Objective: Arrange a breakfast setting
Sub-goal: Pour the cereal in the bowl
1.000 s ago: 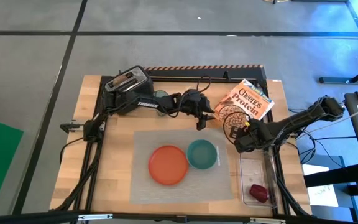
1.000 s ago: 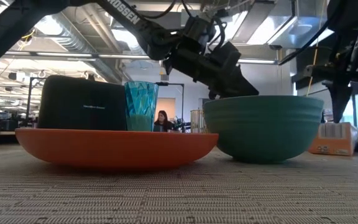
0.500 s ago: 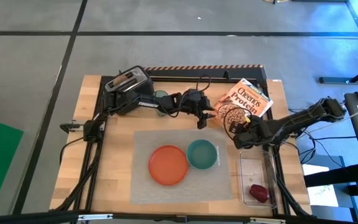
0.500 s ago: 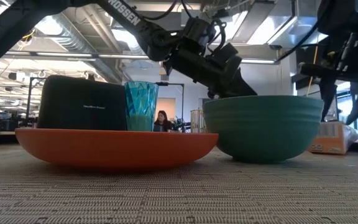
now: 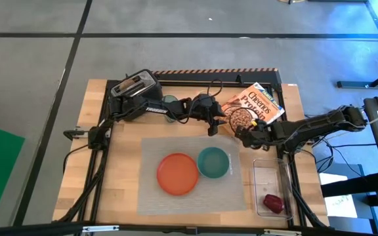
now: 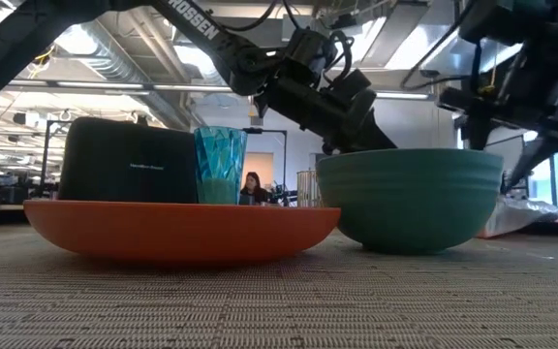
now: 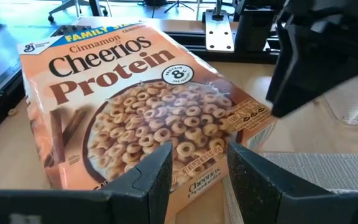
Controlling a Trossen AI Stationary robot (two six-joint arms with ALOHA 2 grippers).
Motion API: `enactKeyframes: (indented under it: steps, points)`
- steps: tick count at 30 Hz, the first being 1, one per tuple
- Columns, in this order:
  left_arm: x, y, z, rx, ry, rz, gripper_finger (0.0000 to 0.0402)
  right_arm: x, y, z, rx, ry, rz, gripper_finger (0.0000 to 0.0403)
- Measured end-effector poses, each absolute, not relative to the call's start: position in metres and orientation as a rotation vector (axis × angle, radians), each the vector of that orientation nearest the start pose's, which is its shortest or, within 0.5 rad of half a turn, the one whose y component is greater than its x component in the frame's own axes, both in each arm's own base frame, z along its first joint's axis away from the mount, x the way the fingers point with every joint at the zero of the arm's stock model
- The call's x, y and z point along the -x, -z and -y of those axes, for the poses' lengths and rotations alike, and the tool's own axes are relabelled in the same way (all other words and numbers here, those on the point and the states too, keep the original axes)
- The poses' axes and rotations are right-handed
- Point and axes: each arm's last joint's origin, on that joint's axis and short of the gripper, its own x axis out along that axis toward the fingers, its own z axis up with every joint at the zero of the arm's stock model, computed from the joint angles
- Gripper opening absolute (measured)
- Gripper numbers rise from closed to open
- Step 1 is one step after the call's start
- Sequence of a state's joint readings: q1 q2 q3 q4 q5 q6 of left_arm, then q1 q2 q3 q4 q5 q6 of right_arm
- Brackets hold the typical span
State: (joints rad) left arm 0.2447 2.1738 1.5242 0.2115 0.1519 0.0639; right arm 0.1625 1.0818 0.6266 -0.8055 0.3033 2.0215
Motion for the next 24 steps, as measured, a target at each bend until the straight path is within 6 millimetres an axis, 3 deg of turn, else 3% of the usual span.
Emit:
enactKeyframes:
  steps: [5, 14, 24]
  points:
    - [-0.475, -0.179, -0.115, 0.013, -0.12, -0.438, 0.0147, -0.159, -0.189, -0.017, -1.467, 1.388, -0.603, 0.0193]
    - [-0.475, -0.154, -0.127, 0.027, -0.154, -0.493, 0.0147, -0.158, -0.19, -0.012, -1.472, 1.478, -0.406, 0.0193]
    - [-0.475, -0.151, -0.127, 0.025, -0.149, -0.513, 0.0147, -0.151, -0.185, 0.003, -1.445, 1.614, -0.401, 0.0193]
